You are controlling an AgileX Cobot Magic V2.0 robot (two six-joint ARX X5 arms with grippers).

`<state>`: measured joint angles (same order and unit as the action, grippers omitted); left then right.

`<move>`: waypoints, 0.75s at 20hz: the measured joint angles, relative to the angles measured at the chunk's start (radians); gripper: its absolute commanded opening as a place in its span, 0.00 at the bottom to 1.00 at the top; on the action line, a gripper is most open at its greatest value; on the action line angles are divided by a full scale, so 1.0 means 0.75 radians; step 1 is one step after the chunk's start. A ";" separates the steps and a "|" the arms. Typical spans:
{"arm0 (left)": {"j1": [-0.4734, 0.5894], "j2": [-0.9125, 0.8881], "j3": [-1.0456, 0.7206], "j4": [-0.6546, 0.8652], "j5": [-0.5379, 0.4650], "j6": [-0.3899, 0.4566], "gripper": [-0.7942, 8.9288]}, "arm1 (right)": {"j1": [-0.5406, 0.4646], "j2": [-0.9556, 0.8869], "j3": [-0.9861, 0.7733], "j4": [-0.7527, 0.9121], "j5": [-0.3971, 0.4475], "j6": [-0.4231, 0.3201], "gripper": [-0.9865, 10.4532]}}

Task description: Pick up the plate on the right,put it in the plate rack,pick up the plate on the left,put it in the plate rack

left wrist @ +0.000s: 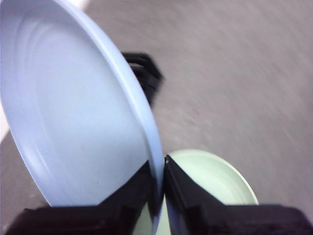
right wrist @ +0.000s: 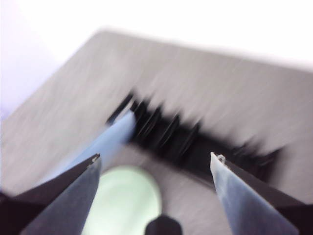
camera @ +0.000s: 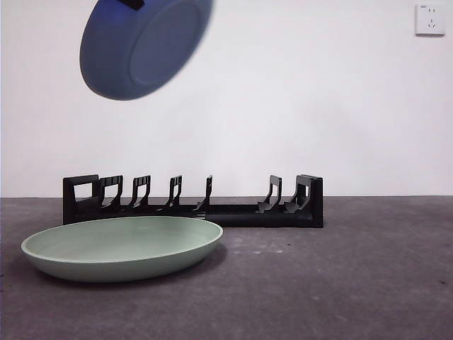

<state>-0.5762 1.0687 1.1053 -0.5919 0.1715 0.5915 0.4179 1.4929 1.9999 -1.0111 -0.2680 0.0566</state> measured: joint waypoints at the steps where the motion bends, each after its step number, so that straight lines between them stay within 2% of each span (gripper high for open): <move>1: 0.073 0.006 0.000 0.068 0.051 -0.065 0.07 | -0.001 -0.047 0.006 -0.035 0.015 -0.011 0.42; 5: 0.362 0.100 0.000 0.358 0.369 -0.367 0.07 | 0.000 -0.089 0.009 -0.218 0.015 -0.061 0.42; 6: 0.400 0.136 0.000 0.404 0.390 -0.434 0.07 | 0.000 -0.075 0.008 -0.271 0.013 -0.069 0.42; 9: 0.439 0.224 0.000 0.457 0.416 -0.530 0.07 | 0.008 -0.065 -0.017 -0.359 0.012 -0.084 0.42; 15: 0.453 0.436 0.000 0.596 0.459 -0.618 0.07 | 0.054 -0.065 -0.056 -0.400 0.009 -0.097 0.42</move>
<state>-0.2363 1.3960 1.1053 -0.1452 0.5156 0.1280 0.4587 1.4441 1.9575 -1.3113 -0.2611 -0.0162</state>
